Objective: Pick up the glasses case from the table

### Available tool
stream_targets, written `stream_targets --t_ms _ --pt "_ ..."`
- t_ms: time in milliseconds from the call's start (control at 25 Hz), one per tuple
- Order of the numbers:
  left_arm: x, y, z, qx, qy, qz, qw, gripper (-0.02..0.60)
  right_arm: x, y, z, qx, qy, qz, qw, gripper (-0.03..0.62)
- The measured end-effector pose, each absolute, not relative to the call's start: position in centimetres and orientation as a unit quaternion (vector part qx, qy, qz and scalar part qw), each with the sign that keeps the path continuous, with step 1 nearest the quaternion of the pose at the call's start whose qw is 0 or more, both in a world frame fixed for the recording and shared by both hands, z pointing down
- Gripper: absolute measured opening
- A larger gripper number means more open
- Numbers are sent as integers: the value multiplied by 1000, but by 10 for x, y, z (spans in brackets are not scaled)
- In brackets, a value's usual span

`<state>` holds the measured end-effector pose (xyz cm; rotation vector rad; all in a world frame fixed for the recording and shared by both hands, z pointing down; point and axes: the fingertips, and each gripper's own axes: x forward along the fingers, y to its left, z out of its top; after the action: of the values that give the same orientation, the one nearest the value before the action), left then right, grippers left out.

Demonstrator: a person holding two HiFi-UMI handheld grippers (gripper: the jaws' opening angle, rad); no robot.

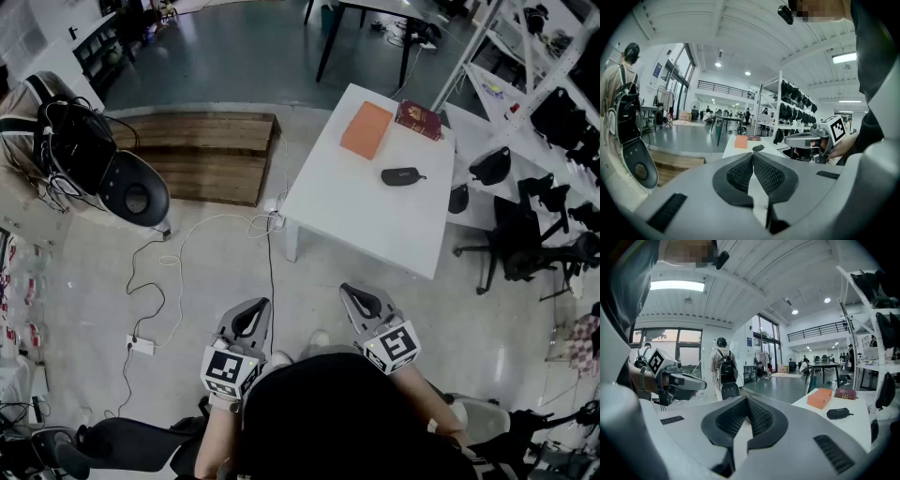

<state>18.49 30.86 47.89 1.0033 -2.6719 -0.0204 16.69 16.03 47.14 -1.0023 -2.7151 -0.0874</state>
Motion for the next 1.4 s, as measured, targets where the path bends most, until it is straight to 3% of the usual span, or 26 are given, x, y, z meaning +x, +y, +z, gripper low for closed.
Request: stream_targets --t_ms 840,1400 --pt "99 230 506 338 -922 -10 191 18 81 69 499 -318 -936 52 141 28" --pt "-99 289 513 402 -899 -16 173 18 -92 131 504 -283 -947 12 151 29"
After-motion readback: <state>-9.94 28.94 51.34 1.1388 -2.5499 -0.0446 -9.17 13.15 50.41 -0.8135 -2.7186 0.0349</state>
